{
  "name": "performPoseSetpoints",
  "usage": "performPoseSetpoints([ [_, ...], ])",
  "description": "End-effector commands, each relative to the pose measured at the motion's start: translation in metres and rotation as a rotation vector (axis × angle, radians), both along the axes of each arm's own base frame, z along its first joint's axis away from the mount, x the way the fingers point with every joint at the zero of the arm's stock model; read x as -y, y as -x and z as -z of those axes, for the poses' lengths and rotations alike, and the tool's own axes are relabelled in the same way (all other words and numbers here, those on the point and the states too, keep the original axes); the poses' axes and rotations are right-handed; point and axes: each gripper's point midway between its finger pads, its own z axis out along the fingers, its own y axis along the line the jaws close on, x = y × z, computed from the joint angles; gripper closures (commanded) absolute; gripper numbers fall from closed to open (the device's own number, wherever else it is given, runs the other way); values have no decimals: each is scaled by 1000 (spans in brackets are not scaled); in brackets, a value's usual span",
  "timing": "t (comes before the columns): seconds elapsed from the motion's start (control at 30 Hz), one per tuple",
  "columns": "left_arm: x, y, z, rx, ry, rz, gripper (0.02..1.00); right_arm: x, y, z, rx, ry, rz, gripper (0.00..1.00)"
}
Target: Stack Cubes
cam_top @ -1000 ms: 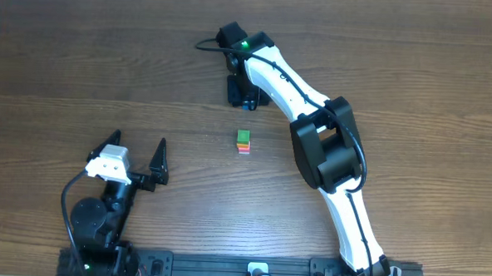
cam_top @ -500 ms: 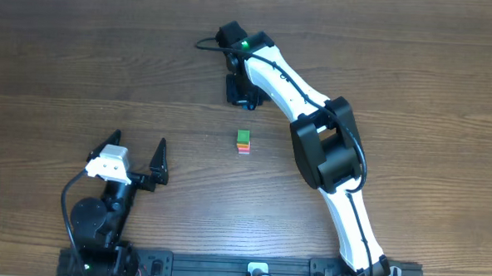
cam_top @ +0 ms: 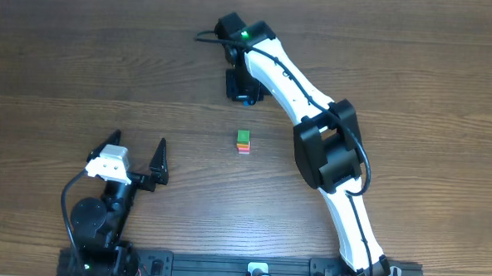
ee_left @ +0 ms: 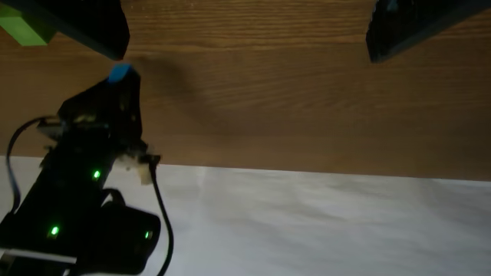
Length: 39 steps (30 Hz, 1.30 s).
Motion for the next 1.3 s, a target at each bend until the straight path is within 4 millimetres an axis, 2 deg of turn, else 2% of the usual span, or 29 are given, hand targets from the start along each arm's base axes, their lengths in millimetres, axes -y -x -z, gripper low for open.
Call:
performPoseSetpoints([
  [0.03, 1, 0, 2, 1, -14, 4, 18, -5, -3, -57, 80, -34, -1, 989],
  [0.3, 1, 0, 2, 2, -14, 4, 18, 3, 19, -129, 167, -61, 18, 989],
  [0.43, 1, 0, 2, 2, -14, 4, 20, 8, 41, -161, 212, -30, 27, 989],
  [0.5, 1, 0, 2, 1, -14, 4, 20, 9, 61, -171, 195, -13, 31, 989],
  [0.63, 1, 0, 2, 2, -14, 4, 18, 8, 87, -169, 133, 15, 31, 989],
  [0.77, 1, 0, 2, 1, -14, 4, 18, 1, 107, -153, 76, 49, 30, 991],
  [1.1, 1, 0, 2, 2, -14, 4, 18, -6, 124, -112, -13, 38, 34, 991],
  [1.3, 1, 0, 2, 2, -14, 4, 18, -3, 129, -97, -28, 4, 49, 989],
])
